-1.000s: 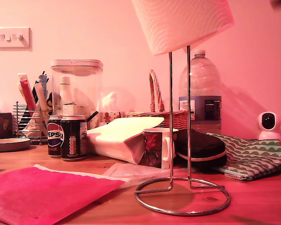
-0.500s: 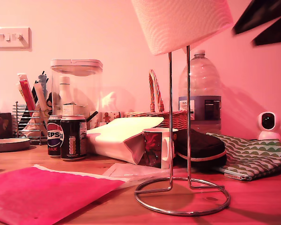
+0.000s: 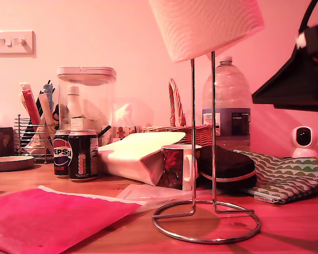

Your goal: Insert the paper towel roll into the metallic stand.

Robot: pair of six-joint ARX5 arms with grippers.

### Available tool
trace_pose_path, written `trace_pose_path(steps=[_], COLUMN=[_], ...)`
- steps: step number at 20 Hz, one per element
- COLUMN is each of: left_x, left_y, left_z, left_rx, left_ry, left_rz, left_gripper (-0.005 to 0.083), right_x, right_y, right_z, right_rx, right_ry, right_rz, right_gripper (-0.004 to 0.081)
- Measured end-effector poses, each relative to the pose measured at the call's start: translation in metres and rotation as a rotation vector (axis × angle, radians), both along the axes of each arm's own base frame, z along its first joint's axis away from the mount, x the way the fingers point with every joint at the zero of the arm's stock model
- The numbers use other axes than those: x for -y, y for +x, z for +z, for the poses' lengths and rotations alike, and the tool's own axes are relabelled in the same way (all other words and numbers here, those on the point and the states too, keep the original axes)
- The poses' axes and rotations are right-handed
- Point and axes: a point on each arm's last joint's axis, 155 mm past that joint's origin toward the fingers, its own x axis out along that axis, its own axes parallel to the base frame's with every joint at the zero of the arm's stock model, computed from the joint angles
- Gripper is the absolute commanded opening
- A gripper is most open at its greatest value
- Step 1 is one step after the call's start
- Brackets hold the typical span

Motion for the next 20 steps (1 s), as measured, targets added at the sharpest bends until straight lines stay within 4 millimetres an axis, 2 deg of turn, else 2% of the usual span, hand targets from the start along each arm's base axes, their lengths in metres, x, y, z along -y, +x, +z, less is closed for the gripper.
trace_pose_path(steps=[7,10,17,20], left_x=[0.000,0.000,0.000,0.000], left_y=[0.000,0.000,0.000,0.001], left_z=[0.000,0.000,0.000,0.000], left_rx=[0.000,0.000,0.000,0.000], left_ry=[0.000,0.000,0.000,0.000], left_rz=[0.000,0.000,0.001,0.002], left_gripper=[-0.0021,-0.0022,-0.0021,-0.0021], right_x=[-0.015,-0.020,-0.024,-0.036], right_y=[0.012,0.018,0.035,0.047], right_z=[-0.017,-0.018,-0.038,-0.038], right_rx=[0.002,0.016,-0.017,-0.031], right_ry=[-0.048,-0.034,-0.039,-0.037], right_rz=[0.023,0.026,0.038,0.070], right_gripper=[0.0353,0.0353,0.0352,0.0352])
